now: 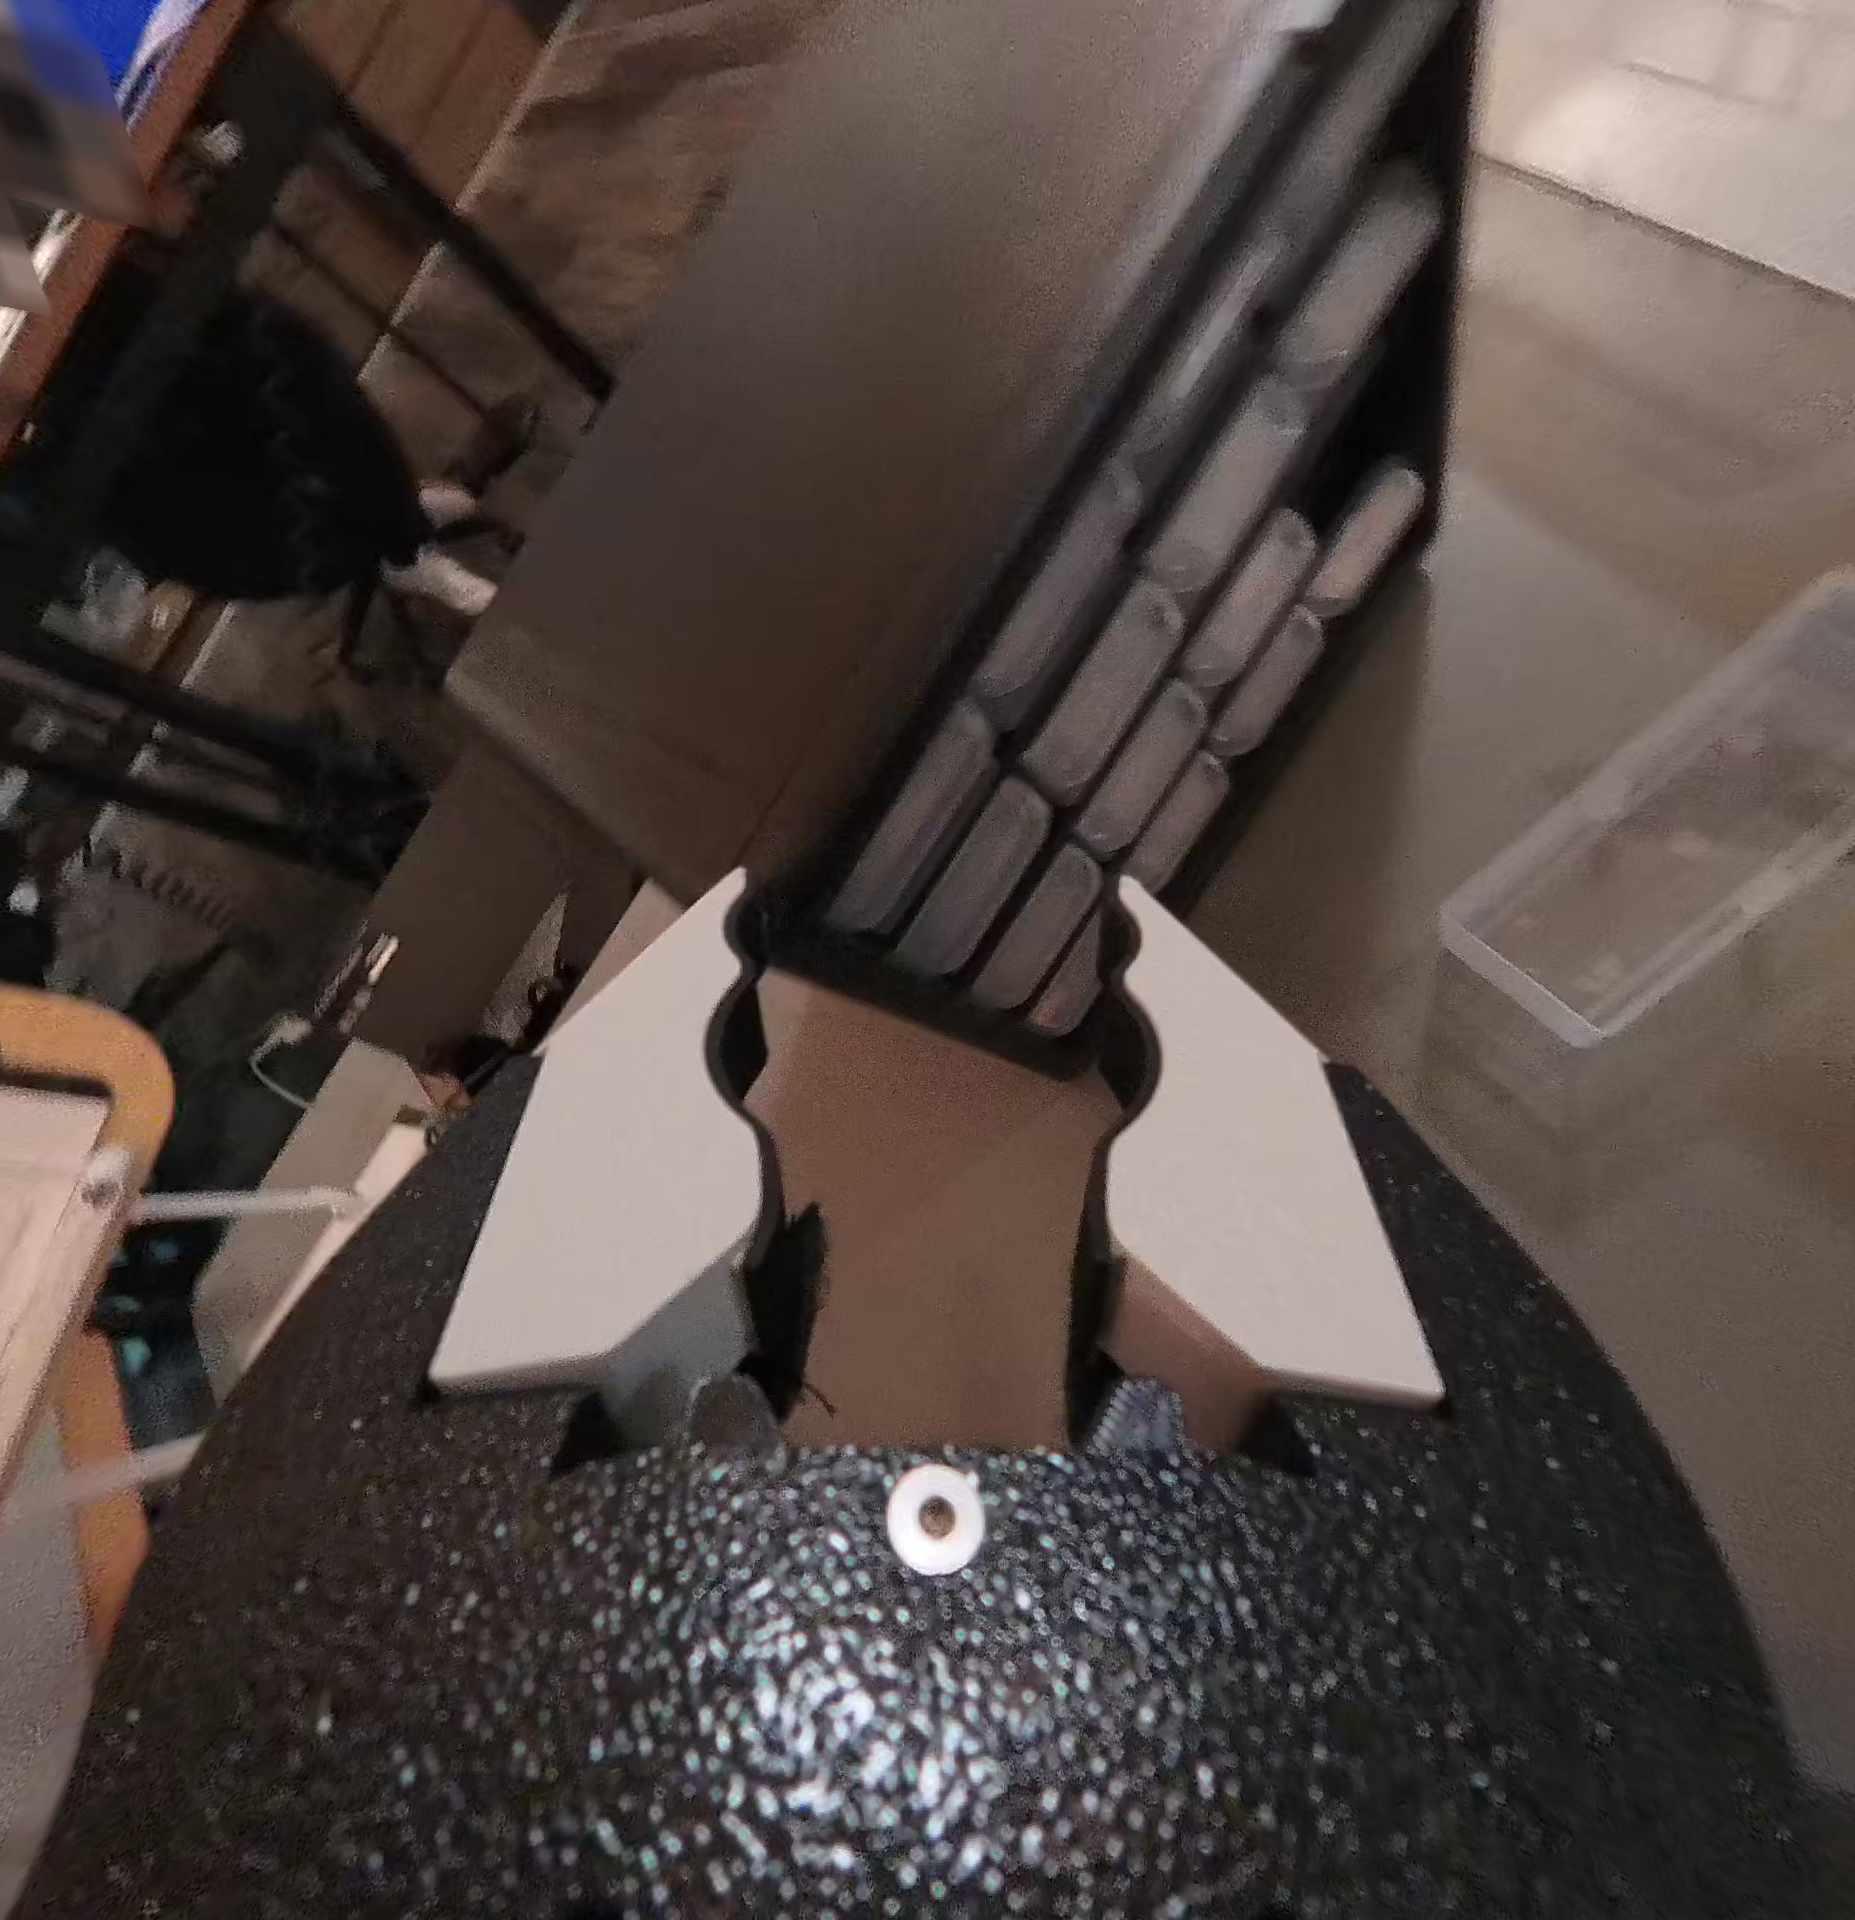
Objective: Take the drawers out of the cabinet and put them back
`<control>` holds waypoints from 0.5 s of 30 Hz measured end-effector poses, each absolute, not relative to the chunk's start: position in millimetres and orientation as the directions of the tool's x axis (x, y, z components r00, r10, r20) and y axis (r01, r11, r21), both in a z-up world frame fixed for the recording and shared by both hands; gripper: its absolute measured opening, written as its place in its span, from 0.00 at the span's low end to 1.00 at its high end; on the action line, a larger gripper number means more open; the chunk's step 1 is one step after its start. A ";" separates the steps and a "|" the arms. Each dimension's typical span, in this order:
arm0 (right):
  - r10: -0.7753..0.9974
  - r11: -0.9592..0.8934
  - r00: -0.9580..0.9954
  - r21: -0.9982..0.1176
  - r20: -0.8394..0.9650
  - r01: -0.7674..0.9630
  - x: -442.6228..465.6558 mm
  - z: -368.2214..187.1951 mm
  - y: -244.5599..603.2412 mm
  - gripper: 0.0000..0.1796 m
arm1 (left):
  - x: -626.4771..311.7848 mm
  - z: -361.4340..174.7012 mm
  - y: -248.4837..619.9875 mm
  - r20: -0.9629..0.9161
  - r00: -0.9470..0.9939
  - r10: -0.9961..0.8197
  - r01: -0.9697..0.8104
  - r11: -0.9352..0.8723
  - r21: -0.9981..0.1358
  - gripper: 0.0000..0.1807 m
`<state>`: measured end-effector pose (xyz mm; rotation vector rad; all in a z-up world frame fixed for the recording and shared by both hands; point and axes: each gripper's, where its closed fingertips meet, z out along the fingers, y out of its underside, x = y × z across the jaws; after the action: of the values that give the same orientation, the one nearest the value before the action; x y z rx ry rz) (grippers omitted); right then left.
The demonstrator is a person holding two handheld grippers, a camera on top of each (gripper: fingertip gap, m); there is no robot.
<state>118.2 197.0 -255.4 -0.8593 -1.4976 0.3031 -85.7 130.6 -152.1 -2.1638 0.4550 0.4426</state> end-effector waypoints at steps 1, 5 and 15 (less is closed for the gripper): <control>0.710 0.662 0.041 -0.685 0.703 0.305 115.6 -260.4 188.2 0.18 | -94.1 -152.2 128.7 -0.432 0.892 -0.128 -0.424 -0.564 -0.709 0.34; 0.845 0.534 -0.187 -0.810 0.501 0.242 110.3 -272.5 149.6 0.39 | -120.5 -172.2 127.3 -0.373 0.922 -0.107 -0.359 -0.601 -0.715 0.41; 0.899 0.432 -0.329 -0.710 0.289 0.556 103.0 -335.0 159.8 0.53 | -132.7 -168.3 133.6 -0.362 0.922 -0.135 -0.376 -0.523 -0.765 0.37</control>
<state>103.0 159.8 -335.0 -1.2221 -2.0178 0.6579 -132.7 133.6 -168.3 -2.1186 0.3636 0.3186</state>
